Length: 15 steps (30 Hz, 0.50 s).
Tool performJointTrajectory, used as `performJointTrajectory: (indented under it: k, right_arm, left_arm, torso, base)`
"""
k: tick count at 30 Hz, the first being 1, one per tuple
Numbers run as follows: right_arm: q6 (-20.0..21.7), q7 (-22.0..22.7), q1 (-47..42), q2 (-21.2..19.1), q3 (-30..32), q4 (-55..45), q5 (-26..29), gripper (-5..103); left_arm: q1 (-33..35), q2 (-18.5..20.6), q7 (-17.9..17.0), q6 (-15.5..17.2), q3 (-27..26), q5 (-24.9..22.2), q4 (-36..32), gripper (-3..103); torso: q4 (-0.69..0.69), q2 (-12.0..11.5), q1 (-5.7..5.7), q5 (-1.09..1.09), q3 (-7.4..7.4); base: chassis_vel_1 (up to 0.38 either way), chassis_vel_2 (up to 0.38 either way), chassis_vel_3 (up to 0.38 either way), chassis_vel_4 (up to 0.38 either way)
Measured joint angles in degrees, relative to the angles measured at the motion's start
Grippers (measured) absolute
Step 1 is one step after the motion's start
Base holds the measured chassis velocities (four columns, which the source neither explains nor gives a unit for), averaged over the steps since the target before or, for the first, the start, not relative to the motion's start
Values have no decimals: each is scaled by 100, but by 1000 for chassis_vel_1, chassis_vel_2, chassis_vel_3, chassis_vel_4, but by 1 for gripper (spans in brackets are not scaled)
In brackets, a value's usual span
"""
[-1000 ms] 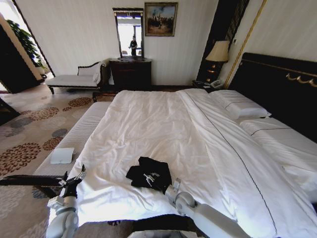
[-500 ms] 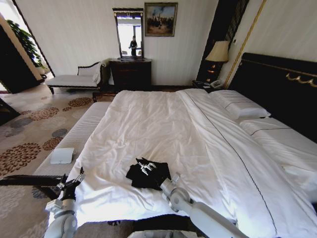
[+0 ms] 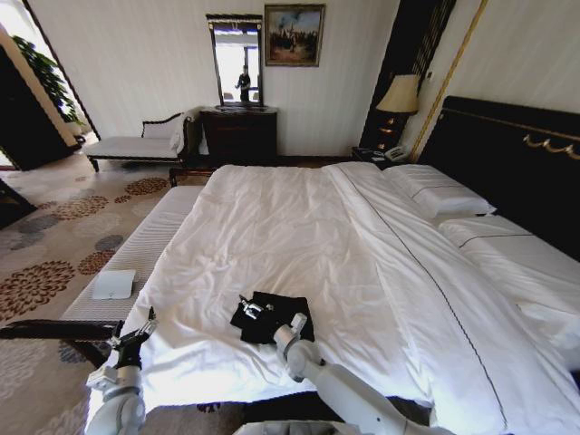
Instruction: Fold the clothes on the bed.
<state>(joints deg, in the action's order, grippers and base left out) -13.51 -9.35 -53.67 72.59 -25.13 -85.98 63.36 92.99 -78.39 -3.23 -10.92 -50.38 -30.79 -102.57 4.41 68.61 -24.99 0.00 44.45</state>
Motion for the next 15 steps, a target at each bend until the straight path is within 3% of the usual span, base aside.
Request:
performJointTrajectory:
  k: [3, 8, 9, 10, 11, 13, 15]
  right_arm:
    - [-221, -712, -43, -231, 18, -384, -132, 100]
    - [-330, -769, -142, -577, 768, -720, -433, 100]
    - [-343, -400, -201, -702, 1085, -831, -605, 100]
    - [-362, 401, -307, -901, 1584, -989, -817, 100]
    - [-372, 818, -410, -1007, 1969, -1076, -946, 100]
    - [-371, 1025, -519, -1082, 2301, -1131, -1095, 100]
    - [-383, 1243, -990, -1230, 3412, -1253, -1925, 100]
  left_arm:
    - [75, 35, -1, -24, -59, -20, -58, 100]
    - [151, 54, 99, -37, -89, -215, -250, 100]
    - [162, 52, 172, -50, -95, -288, -338, 100]
    - [189, 51, 263, -67, -95, -328, -472, 100]
    - [220, 51, 299, -77, -89, -236, -554, 100]
    - [235, 51, 307, -96, -80, -126, -595, 100]
    - [220, 30, 288, -397, -10, 452, -691, 100]
  torso:
    - [-1, 0, 0, 0, 0]
    - [-1, 0, 1, 0, 0]
    - [-1, 0, 1, 2, 0]
    - [0, 0, 0, 2, 0]
    - [-1, 0, 0, 2, 0]
    - [-1, 0, 0, 2, 0]
    - [-1, 0, 0, 3, 0]
  base:
    - [0, 0, 0, 0]
    - [0, 0, 0, 0]
    - [0, 0, 0, 0]
    - [0, 0, 0, 0]
    - [0, 0, 0, 0]
    - [0, 0, 0, 0]
    - [0, 0, 0, 0]
